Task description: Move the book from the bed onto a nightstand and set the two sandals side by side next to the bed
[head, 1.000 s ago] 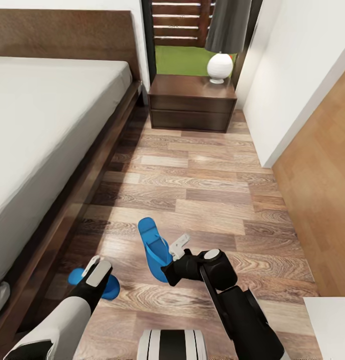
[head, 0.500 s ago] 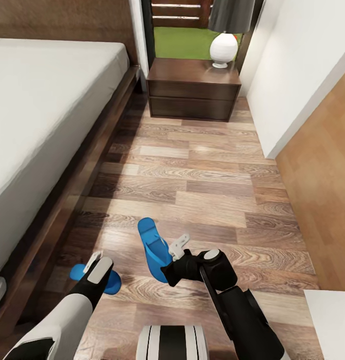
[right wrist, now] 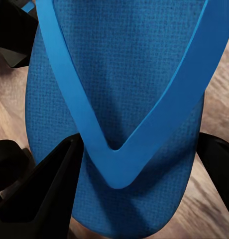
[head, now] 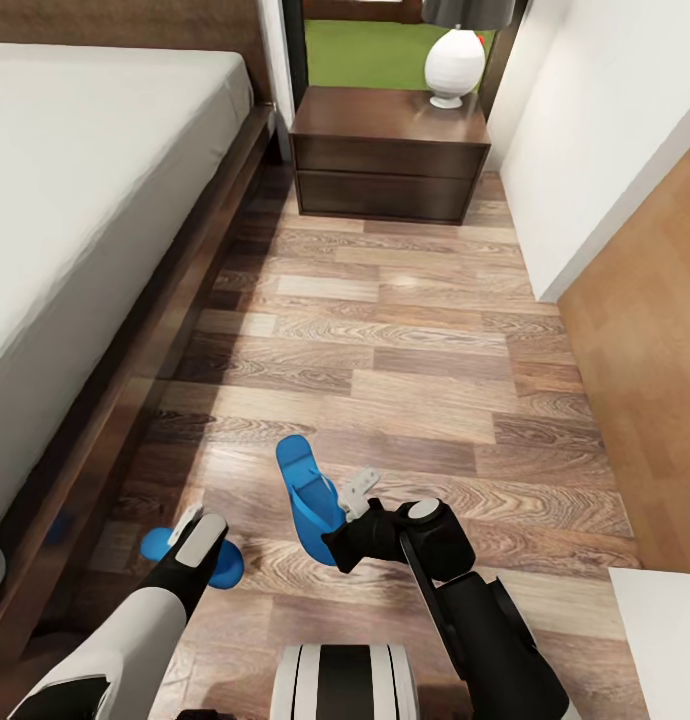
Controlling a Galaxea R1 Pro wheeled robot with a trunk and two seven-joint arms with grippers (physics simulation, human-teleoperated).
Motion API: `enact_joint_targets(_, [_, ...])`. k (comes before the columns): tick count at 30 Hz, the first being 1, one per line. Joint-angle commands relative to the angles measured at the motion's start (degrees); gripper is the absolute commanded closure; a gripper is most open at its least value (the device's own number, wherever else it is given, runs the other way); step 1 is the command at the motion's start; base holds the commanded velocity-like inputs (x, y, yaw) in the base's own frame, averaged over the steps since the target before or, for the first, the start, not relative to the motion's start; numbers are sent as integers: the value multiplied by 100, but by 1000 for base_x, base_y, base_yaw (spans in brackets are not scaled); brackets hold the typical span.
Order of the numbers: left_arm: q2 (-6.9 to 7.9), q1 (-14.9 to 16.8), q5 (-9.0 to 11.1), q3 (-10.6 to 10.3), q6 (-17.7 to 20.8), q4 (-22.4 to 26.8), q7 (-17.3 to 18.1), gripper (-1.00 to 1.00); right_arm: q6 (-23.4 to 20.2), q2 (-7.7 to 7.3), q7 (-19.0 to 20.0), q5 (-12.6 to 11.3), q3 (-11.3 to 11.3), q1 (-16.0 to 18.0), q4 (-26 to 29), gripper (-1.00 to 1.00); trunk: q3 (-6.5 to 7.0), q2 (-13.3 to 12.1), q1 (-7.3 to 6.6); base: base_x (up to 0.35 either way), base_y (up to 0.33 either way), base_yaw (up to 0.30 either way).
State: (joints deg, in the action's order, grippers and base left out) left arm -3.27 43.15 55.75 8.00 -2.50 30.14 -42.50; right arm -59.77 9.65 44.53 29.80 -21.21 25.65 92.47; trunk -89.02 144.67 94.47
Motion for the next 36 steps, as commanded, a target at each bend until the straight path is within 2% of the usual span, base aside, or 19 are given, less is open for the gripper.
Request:
enact_joint_targets(1, [-5,1,42,18,-27,9,-16,100,-23,2,61,52,1,3,4,100,-3,1,-1,0,0,0])
enact_joint_targets(12, [-1,-6,64,19,-47,9,31,100,-23,2,58,52,-5,2,3,100,-3,1,-1,0,0,0])
enact_joint_targets(17, [2,-14,78,57,-66,-18,446,100,-23,2,58,52,-6,2,7,100,-3,1,-1,0,0,0])
enact_joint_targets(25, [19,-17,90,78,-133,-110,763,100,-23,2,57,52,-33,2,8,100,-3,1,-1,0,0,0])
enact_joint_targets(31, [29,21,101,86,-191,-547,1057,100,-23,2,59,52,-28,2,8,100,-3,1,-1,0,0,0])
enact_joint_targets(36, [29,52,102,88,-197,-649,1114,100,-23,2,61,52,-25,2,8,100,-3,1,-1,0,0,0])
